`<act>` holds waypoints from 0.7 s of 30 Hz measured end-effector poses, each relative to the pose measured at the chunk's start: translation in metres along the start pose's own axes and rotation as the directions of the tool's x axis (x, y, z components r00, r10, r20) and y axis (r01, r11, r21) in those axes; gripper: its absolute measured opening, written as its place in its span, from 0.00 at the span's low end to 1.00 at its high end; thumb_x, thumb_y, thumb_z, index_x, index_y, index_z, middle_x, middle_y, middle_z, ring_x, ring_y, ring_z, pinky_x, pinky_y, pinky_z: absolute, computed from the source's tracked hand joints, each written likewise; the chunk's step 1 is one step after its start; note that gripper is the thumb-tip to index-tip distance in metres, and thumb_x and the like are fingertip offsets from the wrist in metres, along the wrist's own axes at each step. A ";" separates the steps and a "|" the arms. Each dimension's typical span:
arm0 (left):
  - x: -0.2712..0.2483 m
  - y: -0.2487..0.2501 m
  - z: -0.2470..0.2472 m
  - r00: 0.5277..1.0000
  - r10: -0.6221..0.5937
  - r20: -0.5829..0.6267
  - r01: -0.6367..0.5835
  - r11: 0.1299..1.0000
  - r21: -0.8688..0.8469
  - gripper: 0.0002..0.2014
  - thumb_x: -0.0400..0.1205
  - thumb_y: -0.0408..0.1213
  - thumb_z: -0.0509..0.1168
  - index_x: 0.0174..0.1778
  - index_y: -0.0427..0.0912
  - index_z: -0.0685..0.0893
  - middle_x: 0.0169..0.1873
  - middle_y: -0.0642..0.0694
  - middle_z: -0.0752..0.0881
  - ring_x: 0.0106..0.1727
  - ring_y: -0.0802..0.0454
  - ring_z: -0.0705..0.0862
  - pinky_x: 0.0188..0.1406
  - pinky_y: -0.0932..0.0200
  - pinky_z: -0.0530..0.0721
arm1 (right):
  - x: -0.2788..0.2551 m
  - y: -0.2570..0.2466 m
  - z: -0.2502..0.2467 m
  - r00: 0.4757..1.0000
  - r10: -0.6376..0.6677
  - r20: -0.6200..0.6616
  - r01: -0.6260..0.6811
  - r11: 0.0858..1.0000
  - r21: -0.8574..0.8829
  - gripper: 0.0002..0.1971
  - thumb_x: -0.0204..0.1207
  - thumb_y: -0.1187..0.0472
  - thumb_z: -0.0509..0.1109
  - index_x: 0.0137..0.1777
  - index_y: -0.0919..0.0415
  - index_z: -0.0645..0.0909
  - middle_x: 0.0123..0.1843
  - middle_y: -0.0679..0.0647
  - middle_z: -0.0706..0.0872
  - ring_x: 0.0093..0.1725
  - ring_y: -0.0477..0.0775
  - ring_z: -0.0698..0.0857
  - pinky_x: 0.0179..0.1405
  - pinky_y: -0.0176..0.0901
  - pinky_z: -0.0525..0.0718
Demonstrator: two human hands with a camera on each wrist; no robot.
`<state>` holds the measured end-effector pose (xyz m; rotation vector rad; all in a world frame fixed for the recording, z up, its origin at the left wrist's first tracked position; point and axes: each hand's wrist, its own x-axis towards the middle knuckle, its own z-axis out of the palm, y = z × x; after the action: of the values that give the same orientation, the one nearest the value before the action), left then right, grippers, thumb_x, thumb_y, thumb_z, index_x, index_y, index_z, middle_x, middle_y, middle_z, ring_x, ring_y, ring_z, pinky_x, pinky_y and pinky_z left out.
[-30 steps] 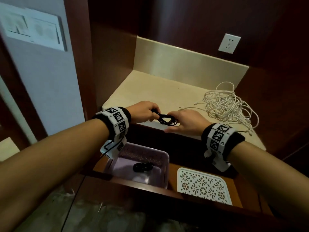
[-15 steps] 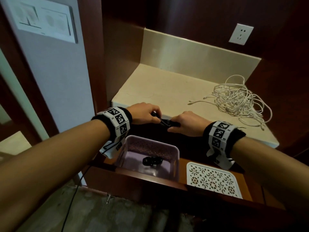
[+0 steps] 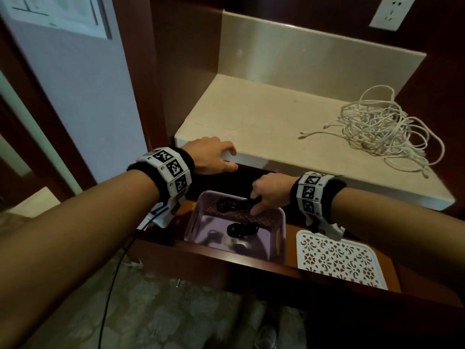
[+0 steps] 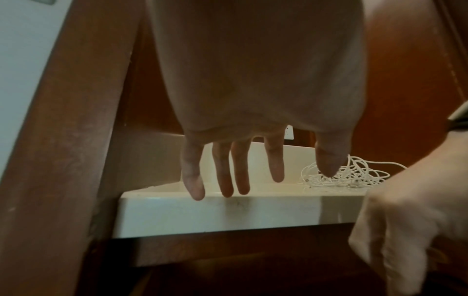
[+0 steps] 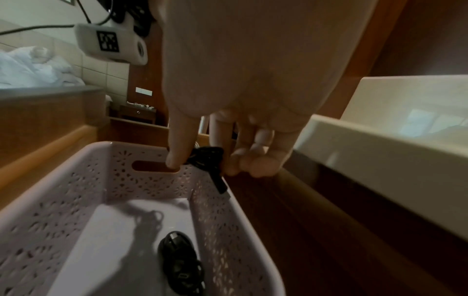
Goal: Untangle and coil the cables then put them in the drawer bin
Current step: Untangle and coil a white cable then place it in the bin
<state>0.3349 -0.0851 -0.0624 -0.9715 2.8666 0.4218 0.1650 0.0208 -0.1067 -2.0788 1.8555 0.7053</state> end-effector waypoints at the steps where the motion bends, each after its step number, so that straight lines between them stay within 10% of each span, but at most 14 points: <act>1: -0.001 -0.003 0.000 1.000 -0.009 -0.007 0.009 1.000 -0.009 0.25 0.81 0.61 0.61 0.72 0.55 0.73 0.66 0.41 0.76 0.67 0.40 0.76 0.67 0.43 0.75 | 0.002 -0.002 0.002 1.000 -0.007 0.012 0.007 1.000 0.015 0.21 0.74 0.35 0.69 0.48 0.53 0.86 0.48 0.53 0.86 0.48 0.59 0.83 0.48 0.51 0.83; 10: -0.005 -0.012 -0.001 0.984 -0.045 -0.173 0.028 0.995 -0.098 0.23 0.80 0.55 0.64 0.71 0.56 0.74 0.69 0.41 0.72 0.73 0.41 0.67 0.71 0.42 0.72 | 0.014 -0.016 0.012 0.990 -0.029 0.139 0.025 0.999 0.036 0.27 0.78 0.34 0.64 0.54 0.60 0.85 0.48 0.56 0.86 0.48 0.60 0.83 0.45 0.48 0.80; 21: -0.005 0.005 -0.001 0.966 -0.084 -0.244 0.062 0.993 -0.099 0.23 0.79 0.53 0.64 0.70 0.56 0.74 0.69 0.42 0.74 0.71 0.41 0.70 0.67 0.44 0.74 | -0.022 0.011 -0.013 0.965 0.081 -0.250 -0.056 0.993 0.104 0.22 0.77 0.41 0.69 0.65 0.53 0.78 0.60 0.54 0.84 0.56 0.57 0.82 0.51 0.47 0.80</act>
<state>0.3356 -0.0792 -0.0592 -1.2234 3.0411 0.4585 0.1551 0.0317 -0.0828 -2.1353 2.0594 0.3684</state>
